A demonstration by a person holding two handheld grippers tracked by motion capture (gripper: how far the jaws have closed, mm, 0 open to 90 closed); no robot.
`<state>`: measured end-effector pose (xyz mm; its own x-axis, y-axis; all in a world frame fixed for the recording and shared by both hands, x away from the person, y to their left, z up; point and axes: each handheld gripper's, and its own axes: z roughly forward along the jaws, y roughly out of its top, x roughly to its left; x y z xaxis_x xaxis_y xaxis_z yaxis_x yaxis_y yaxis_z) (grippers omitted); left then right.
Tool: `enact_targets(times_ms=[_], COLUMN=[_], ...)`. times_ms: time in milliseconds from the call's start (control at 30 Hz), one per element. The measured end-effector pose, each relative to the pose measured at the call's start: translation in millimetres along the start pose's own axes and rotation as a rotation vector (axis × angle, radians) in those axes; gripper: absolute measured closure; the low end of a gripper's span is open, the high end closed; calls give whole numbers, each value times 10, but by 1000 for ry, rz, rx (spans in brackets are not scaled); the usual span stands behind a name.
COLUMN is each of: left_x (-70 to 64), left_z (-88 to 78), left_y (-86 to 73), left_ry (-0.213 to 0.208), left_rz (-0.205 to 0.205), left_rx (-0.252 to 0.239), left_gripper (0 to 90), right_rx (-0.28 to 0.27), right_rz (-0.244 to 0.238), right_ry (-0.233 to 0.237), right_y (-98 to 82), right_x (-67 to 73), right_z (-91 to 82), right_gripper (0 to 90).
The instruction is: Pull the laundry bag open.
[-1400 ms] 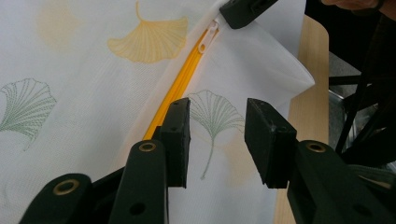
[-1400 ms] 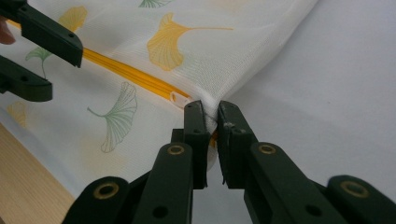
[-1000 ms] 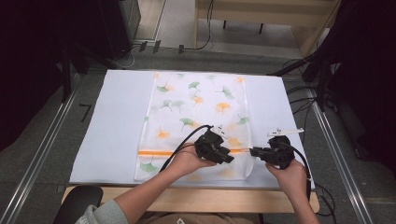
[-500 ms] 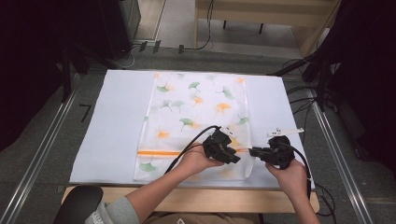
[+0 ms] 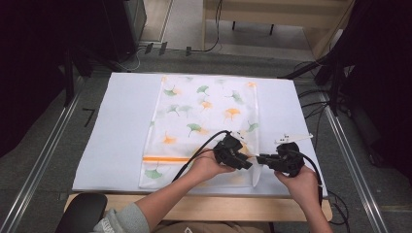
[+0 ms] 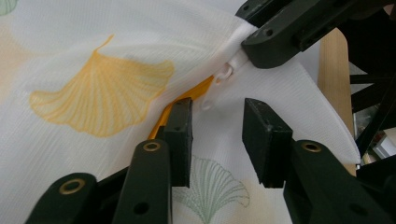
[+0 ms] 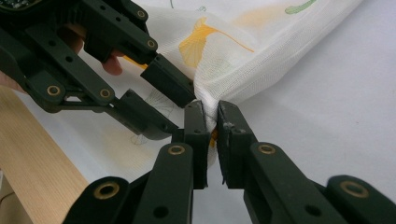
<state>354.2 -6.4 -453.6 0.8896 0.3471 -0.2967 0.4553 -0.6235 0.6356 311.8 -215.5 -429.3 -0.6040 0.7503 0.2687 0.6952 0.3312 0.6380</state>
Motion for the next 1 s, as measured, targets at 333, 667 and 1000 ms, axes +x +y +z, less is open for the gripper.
enact_targets(times_ms=[333, 667, 1000], left_x=[-38, -39, -11], left_z=[1, 32, 15], left_y=[33, 44, 48], left_ry=[-40, -18, -60], left_rz=[-19, -20, -70], left_rx=[-3, -7, -20], left_gripper=[763, 780, 789], right_rx=[3, 5, 3], right_rz=[-6, -9, -8], right_ry=[-7, 8, 6], right_y=[4, 16, 17], right_x=[10, 31, 34], right_z=[11, 17, 15], right_gripper=[853, 855, 855])
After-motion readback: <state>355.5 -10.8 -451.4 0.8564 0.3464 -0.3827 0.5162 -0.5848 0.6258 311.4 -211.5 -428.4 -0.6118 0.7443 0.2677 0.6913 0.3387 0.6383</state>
